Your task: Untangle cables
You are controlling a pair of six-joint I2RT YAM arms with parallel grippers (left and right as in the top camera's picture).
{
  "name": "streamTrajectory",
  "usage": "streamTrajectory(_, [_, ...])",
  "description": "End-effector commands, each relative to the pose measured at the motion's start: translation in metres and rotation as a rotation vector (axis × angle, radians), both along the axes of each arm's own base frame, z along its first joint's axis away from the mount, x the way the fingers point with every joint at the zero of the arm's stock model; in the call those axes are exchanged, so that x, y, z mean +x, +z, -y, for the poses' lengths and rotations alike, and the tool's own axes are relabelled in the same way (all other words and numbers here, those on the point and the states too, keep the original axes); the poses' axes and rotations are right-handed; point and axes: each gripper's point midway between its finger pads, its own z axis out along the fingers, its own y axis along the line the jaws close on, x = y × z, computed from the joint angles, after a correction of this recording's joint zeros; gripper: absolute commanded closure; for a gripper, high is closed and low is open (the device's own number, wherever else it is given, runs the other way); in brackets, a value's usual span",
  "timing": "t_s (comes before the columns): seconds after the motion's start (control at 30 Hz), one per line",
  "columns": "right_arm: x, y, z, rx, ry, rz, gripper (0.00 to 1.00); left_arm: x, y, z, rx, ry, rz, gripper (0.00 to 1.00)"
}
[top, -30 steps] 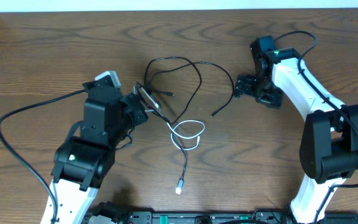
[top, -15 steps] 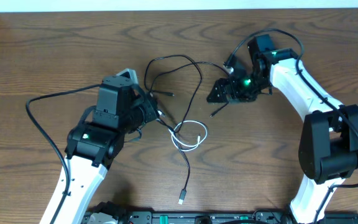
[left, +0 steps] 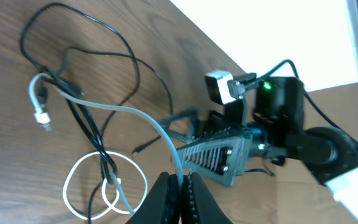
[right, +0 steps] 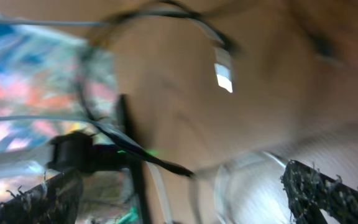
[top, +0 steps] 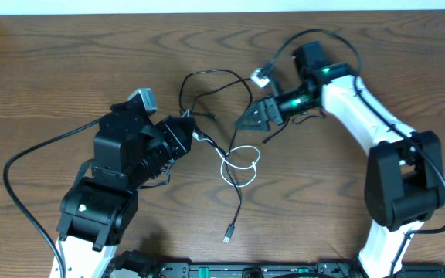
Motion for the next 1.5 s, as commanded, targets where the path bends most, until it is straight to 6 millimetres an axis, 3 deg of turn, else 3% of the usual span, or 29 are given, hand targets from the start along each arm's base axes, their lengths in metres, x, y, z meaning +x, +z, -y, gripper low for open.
streamTrajectory(0.0, [-0.028,0.037,-0.027,0.194,0.126,0.014,0.01,-0.007,0.013,0.01,-0.076,-0.045,-0.003,0.93])
streamTrajectory(0.2, [-0.048,0.03,-0.067,0.135,0.181,0.017,0.01,-0.017,0.017,0.024,-0.132,-0.124,-0.027,0.93])
streamTrajectory(0.33, [-0.053,0.008,-0.085,-0.008,0.153,0.049,0.01,-0.022,0.019,0.029,-0.153,-0.163,-0.034,0.93])
streamTrajectory(0.5, [-0.055,-0.022,-0.091,-0.194,0.118,0.133,0.17,-0.022,0.018,0.029,-0.153,-0.164,-0.035,0.93])
streamTrajectory(0.6, [-0.047,-0.033,-0.087,-0.276,0.056,0.131,0.23,-0.026,0.017,0.028,-0.15,-0.163,-0.046,0.93])
streamTrajectory(0.87, [-0.039,-0.033,-0.082,-0.286,0.015,0.098,0.18,-0.032,0.025,0.026,-0.157,-0.165,-0.017,0.93])
streamTrajectory(1.03, [-0.042,-0.03,-0.076,-0.262,0.034,0.064,0.01,-0.034,0.028,0.026,-0.15,-0.171,0.002,0.93])
streamTrajectory(1.47, [-0.033,-0.004,-0.027,-0.065,0.087,0.004,0.01,-0.036,0.023,0.025,-0.13,-0.177,-0.008,0.92])
